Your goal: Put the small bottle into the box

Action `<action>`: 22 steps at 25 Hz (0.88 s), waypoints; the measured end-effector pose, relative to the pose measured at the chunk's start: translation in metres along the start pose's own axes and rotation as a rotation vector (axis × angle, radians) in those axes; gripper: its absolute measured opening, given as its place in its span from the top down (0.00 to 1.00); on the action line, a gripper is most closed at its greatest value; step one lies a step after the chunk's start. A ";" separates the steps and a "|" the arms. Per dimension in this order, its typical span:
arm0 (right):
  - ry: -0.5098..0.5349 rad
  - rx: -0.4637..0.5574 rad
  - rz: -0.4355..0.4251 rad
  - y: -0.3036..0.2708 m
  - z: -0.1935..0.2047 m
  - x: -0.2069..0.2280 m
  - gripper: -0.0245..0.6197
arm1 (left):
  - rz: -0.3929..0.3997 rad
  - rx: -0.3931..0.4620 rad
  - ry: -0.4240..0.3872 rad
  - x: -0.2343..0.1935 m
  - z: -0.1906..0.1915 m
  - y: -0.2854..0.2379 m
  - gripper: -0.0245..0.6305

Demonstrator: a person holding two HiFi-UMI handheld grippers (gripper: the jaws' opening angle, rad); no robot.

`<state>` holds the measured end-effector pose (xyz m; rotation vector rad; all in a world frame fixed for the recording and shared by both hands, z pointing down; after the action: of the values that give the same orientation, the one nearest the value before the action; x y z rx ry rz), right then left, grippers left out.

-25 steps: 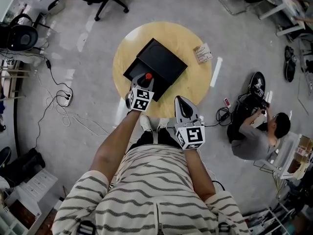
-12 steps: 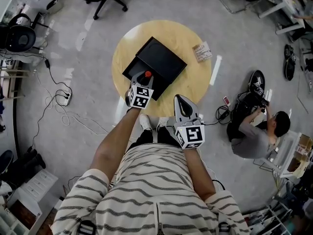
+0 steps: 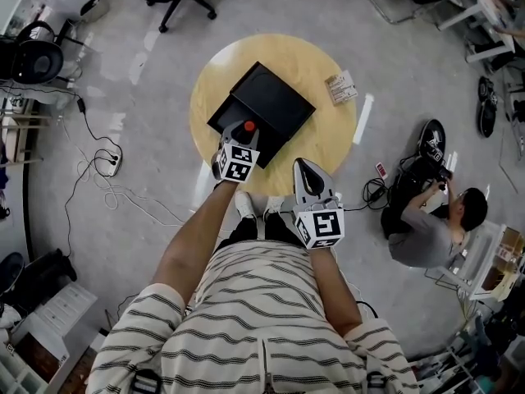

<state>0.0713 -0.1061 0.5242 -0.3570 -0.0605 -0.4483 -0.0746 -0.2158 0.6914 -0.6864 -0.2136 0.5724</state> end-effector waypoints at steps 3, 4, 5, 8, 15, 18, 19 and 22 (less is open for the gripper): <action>0.002 0.003 -0.003 0.000 -0.001 -0.001 0.93 | 0.012 -0.008 0.020 0.001 0.004 0.000 0.70; 0.003 0.004 -0.004 0.001 -0.001 0.000 0.93 | 0.010 -0.007 0.022 0.002 0.004 0.000 0.68; 0.003 0.005 -0.005 0.003 -0.001 0.001 0.93 | 0.006 -0.005 0.022 0.003 0.004 0.001 0.66; 0.004 0.007 -0.007 0.005 0.001 0.003 0.93 | 0.003 -0.005 0.017 0.007 0.003 0.001 0.65; -0.008 0.014 -0.020 0.004 -0.002 0.002 0.93 | -0.021 0.022 0.036 0.004 -0.005 0.013 0.65; -0.011 0.013 -0.026 0.007 0.000 0.001 0.93 | -0.033 0.033 0.064 0.007 -0.007 0.021 0.65; -0.009 0.013 -0.028 0.007 0.000 -0.001 0.93 | -0.034 0.039 0.072 0.007 -0.008 0.023 0.65; -0.005 0.015 -0.035 0.007 -0.001 -0.007 0.93 | -0.037 0.065 0.081 0.005 -0.013 0.033 0.65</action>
<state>0.0681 -0.0981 0.5204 -0.3426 -0.0748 -0.4809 -0.0803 -0.1991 0.6602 -0.6400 -0.1314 0.5128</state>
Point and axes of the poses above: the fingertips, and each gripper's own axes: y backward along the fingers, x to its right, z out of its underside, the point moved 5 cm from there along y, backward along the fingers
